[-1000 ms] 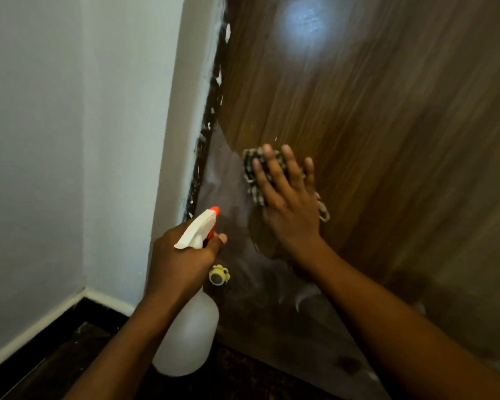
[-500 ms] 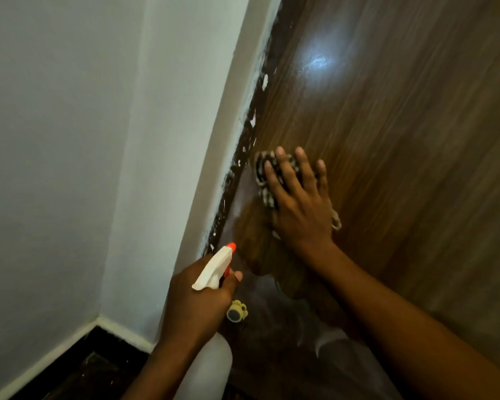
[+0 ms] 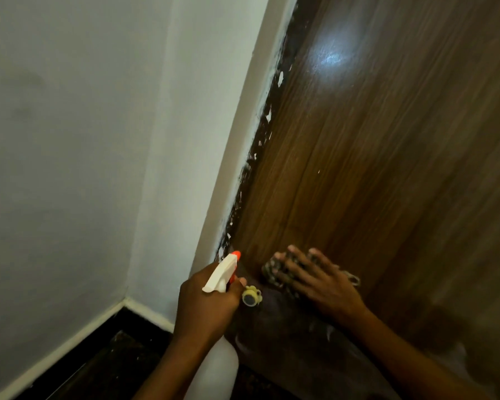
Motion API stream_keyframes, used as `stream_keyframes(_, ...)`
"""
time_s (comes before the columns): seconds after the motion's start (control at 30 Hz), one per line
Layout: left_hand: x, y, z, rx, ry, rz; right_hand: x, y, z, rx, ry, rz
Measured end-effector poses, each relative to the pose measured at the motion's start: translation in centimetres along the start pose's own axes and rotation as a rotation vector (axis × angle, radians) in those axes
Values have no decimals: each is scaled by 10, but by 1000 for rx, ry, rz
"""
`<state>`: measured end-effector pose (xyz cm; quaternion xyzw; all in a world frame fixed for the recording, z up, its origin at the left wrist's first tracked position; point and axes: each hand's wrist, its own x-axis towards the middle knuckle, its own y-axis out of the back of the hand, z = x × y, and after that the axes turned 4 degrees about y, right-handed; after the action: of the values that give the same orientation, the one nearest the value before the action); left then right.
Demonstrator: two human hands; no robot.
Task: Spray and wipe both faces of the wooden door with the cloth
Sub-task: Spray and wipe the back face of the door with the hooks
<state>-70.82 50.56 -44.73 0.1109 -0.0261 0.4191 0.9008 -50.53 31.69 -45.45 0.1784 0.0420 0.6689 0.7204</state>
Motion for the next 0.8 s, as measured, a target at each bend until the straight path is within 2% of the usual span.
stream_keyframes(0.1, -10, 5, -6, 74, 39, 3, 27, 30, 26, 123, -318, 63)
stream_keyframes(0.17, -12, 10, -8, 58, 45, 12, 72, 46, 30, 190, -411, 104)
stream_keyframes(0.23, -12, 16, -11, 5, 64, 43, 118, 50, 14, 214, -292, 98)
stream_keyframes(0.33, -19, 10, -18, 32, 99, 68, 128, 39, -31, 185, 112, -107)
stream_keyframes(0.37, -22, 5, -18, 48, 105, 68, 116, 32, -38, 150, 185, -148)
stream_keyframes(0.43, -20, -1, -15, 58, 92, 58, 85, 19, -37, 135, 186, -96)
stream_keyframes(0.53, -10, 5, -18, 53, 31, 58, 43, 1, -41, 140, 79, -5)
stream_keyframes(0.63, -11, 6, -33, 61, 61, 64, 4, -15, -45, 109, 165, 86)
stream_keyframes(0.7, -21, -3, -34, 50, 73, 34, -15, -7, -34, 134, 78, 91)
stream_keyframes(0.8, -27, -11, -23, 6, 10, -13, 2, 8, -24, 189, -297, 126)
